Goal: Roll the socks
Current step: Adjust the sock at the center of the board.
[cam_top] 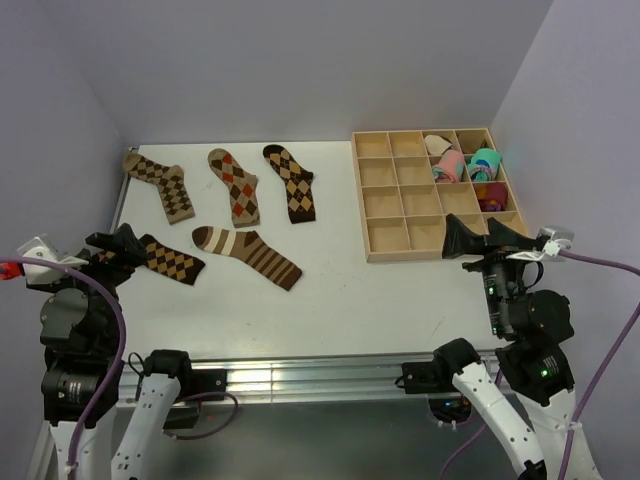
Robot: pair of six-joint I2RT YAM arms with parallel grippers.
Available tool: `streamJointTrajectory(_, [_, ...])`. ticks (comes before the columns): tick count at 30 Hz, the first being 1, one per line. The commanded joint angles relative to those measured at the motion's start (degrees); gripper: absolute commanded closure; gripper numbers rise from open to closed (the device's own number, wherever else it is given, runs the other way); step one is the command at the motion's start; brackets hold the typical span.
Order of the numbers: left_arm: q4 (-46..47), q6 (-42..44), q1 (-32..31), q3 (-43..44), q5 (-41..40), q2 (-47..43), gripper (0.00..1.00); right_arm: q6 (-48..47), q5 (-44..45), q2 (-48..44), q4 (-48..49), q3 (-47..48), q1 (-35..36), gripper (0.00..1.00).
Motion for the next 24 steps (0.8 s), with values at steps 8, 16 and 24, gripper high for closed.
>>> streamJointTrajectory(8, [2.5,-1.3,-0.6,-2.5,4.8,2.7,0.0,1.1,-8.6,4.2,1.9,-0.3,0.5,0.0])
streamJointTrajectory(16, [1.9,-5.6,-0.7,-4.2,15.7,13.2,0.01,5.1,-30.8,20.9,4.8,1.1,0.5,0.0])
streamJointTrajectory(24, [5.2,-11.4,-0.7,-4.9,25.8,27.0,0.01,-1.2,-33.9,48.0,6.0,9.3,7.2,0.01])
